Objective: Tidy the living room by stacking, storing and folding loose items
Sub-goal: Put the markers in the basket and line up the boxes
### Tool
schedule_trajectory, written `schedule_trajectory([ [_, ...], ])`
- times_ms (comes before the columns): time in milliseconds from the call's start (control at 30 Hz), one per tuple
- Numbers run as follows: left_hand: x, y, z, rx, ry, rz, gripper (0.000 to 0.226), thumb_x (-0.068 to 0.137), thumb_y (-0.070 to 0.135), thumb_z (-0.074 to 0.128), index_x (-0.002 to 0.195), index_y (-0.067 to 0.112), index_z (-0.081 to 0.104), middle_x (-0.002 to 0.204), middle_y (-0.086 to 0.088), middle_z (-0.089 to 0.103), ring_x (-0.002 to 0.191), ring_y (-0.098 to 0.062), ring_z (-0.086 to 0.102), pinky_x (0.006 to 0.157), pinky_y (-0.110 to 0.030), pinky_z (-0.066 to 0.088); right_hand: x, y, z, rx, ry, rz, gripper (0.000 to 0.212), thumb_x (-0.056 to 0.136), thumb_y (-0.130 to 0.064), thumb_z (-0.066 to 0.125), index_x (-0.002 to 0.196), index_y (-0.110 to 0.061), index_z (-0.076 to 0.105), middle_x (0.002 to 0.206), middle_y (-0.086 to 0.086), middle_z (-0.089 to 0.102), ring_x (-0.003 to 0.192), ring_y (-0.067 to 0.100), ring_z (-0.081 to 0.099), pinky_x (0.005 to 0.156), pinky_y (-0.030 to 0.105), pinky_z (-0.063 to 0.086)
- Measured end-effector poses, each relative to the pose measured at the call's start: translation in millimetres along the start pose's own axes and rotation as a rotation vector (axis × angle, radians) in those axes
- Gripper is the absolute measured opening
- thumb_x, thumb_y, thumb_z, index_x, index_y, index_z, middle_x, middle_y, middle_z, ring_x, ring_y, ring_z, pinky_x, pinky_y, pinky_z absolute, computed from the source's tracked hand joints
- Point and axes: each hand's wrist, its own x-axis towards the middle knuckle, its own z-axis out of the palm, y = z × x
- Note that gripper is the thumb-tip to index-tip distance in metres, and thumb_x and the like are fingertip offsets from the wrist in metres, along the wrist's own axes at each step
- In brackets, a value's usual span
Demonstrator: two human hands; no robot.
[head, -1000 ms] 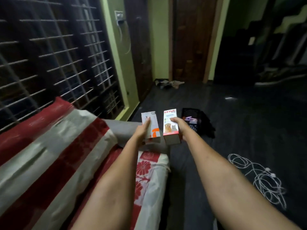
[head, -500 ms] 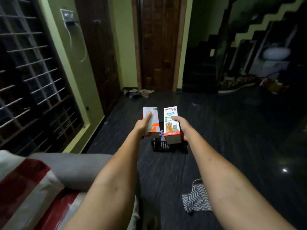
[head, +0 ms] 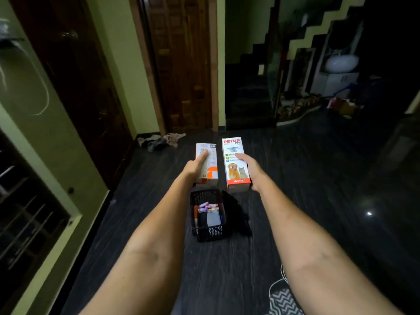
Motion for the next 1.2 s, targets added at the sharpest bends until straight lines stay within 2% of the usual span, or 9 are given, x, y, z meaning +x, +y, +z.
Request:
schedule_trajectory([
  [200, 112.8, 23.8, 14.1, -0.033, 0.009, -0.008, 0.063, 0.079, 0.067, 0.059, 0.102, 0.009, 0.065, 0.097, -0.012, 0.073, 0.092, -0.029, 0.07, 0.094, -0.046, 0.052, 115.9, -22.6, -19.8, -0.041, -0.032, -0.005, 0.032, 0.092, -0.035, 0.056, 0.116, -0.015, 0.059, 0.104, 0.009, 0.069, 0.087, 0.022, 0.068, 0.07, 0.03, 0.054],
  [333, 185.2, 59.5, 23.2, -0.054, 0.067, 0.003, 0.064, 0.081, 0.067, 0.057, 0.103, 0.008, 0.065, 0.093, -0.011, 0.072, 0.086, -0.027, 0.07, 0.092, -0.044, 0.053, 198.4, -61.1, -33.6, -0.079, -0.041, -0.028, 0.032, 0.092, -0.036, 0.057, 0.116, -0.015, 0.059, 0.102, 0.009, 0.069, 0.085, 0.022, 0.068, 0.07, 0.031, 0.054],
  [467, 249.9, 95.5, 28.4, -0.117, 0.16, 0.035, 0.062, 0.086, 0.064, 0.052, 0.106, 0.006, 0.062, 0.09, -0.009, 0.07, 0.073, -0.02, 0.066, 0.07, -0.031, 0.053, 277.5, -101.2, -41.0, -0.14, -0.072, -0.064, 0.039, 0.091, -0.039, 0.059, 0.121, -0.015, 0.058, 0.107, 0.01, 0.068, 0.091, 0.023, 0.067, 0.08, 0.034, 0.053],
  [567, 299.2, 102.1, 29.2, -0.134, 0.219, 0.009, 0.07, 0.084, 0.066, 0.052, 0.116, 0.005, 0.059, 0.091, -0.008, 0.07, 0.073, -0.02, 0.066, 0.065, -0.031, 0.051, 332.1, -114.6, -41.9, -0.126, -0.085, -0.037, 0.042, 0.09, -0.04, 0.059, 0.123, -0.015, 0.057, 0.11, 0.012, 0.067, 0.097, 0.026, 0.067, 0.084, 0.038, 0.053],
  [700, 360.0, 120.2, 28.2, -0.171, 0.296, -0.017, 0.063, 0.087, 0.064, 0.05, 0.111, 0.006, 0.057, 0.083, -0.006, 0.065, 0.069, -0.018, 0.062, 0.056, -0.029, 0.044, 405.2, -124.0, -47.0, -0.137, -0.126, 0.001, 0.044, 0.088, -0.04, 0.061, 0.125, -0.017, 0.056, 0.109, 0.01, 0.068, 0.096, 0.026, 0.067, 0.077, 0.034, 0.056],
  [867, 444.5, 142.0, 23.6, -0.235, 0.35, 0.0, 0.072, 0.079, 0.069, 0.056, 0.112, 0.005, 0.06, 0.094, -0.011, 0.07, 0.076, -0.023, 0.069, 0.064, -0.034, 0.056, 497.9, -147.7, -51.9, -0.162, -0.142, 0.003, 0.043, 0.09, -0.04, 0.059, 0.126, -0.018, 0.054, 0.109, 0.01, 0.067, 0.095, 0.025, 0.067, 0.078, 0.034, 0.055],
  [967, 482.4, 142.1, 17.9, -0.255, 0.439, -0.032, 0.078, 0.078, 0.07, 0.056, 0.121, 0.005, 0.055, 0.103, -0.013, 0.068, 0.081, -0.024, 0.069, 0.055, -0.028, 0.052, 545.9, -162.9, -47.8, -0.184, -0.161, 0.046, 0.043, 0.089, -0.039, 0.06, 0.126, -0.017, 0.054, 0.109, 0.01, 0.067, 0.095, 0.026, 0.067, 0.077, 0.035, 0.055],
  [1100, 515.3, 141.2, 2.9, -0.295, 0.5, -0.064, 0.078, 0.076, 0.069, 0.06, 0.122, 0.006, 0.049, 0.108, -0.014, 0.066, 0.088, -0.027, 0.069, 0.07, -0.036, 0.057, 601.6, -172.4, -33.9, -0.172, -0.201, 0.077, 0.04, 0.091, -0.038, 0.058, 0.124, -0.017, 0.055, 0.108, 0.01, 0.067, 0.094, 0.025, 0.067, 0.072, 0.033, 0.055],
  [1200, 525.6, 134.9, -16.8, -0.301, 0.594, -0.104, 0.078, 0.073, 0.069, 0.063, 0.118, 0.006, 0.055, 0.104, -0.014, 0.068, 0.082, -0.026, 0.07, 0.074, -0.039, 0.059, 629.3, -160.3, -12.1, -0.11, -0.292, 0.158, 0.033, 0.093, -0.033, 0.053, 0.12, -0.014, 0.056, 0.102, 0.009, 0.066, 0.089, 0.024, 0.064, 0.07, 0.034, 0.051],
])
